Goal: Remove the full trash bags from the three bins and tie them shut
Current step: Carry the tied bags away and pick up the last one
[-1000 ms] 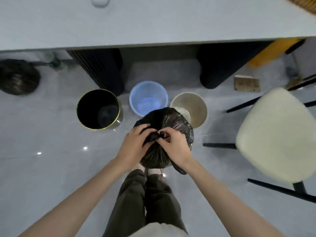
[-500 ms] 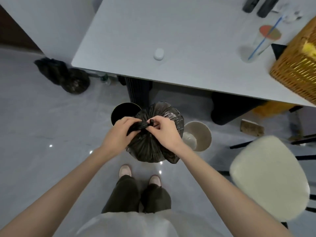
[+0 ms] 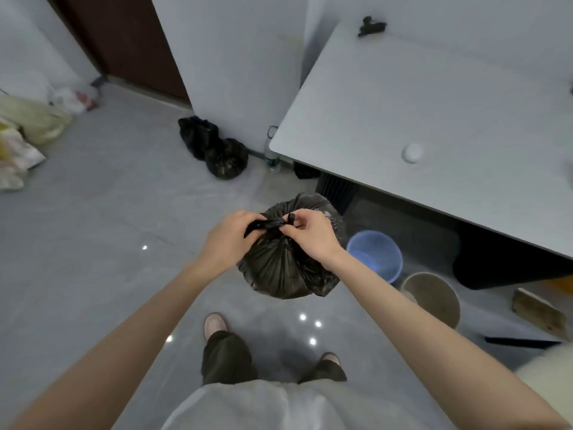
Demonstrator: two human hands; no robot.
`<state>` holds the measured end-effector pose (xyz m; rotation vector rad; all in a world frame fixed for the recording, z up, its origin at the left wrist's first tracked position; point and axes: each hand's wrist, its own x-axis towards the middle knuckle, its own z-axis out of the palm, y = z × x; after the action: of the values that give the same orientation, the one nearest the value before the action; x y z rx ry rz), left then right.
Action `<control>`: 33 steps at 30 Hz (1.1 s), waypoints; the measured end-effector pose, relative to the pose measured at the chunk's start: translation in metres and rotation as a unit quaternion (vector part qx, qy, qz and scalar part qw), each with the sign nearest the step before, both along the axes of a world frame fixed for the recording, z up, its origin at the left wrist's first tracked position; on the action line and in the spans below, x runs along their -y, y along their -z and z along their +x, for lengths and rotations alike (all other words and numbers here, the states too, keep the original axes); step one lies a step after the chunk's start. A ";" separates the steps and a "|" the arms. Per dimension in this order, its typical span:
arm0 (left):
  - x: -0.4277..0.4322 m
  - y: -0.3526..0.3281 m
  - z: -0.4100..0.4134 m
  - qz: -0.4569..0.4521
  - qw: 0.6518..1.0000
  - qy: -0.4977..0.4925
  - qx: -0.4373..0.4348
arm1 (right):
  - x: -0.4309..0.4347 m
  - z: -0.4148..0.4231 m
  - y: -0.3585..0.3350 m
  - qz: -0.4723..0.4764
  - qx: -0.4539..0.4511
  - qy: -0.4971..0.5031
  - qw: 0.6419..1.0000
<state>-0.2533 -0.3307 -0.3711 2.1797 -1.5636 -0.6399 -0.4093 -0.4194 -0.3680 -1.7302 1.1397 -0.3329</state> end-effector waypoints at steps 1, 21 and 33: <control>-0.003 0.000 0.020 0.001 1.000 -0.007 -0.002 | 0.001 0.020 0.001 0.001 -0.001 -0.004 1.000; 0.069 0.014 0.354 0.098 0.995 0.028 0.006 | 0.082 0.353 0.019 0.023 -0.024 0.020 0.999; 0.229 0.061 0.462 0.198 0.974 0.108 -0.039 | 0.215 0.455 0.070 0.142 -0.043 0.158 0.976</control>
<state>0.2088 -0.5598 -0.4325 2.2341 -1.7667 -1.1798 0.0460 -0.6342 -0.4379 -1.3244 1.4557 -0.2737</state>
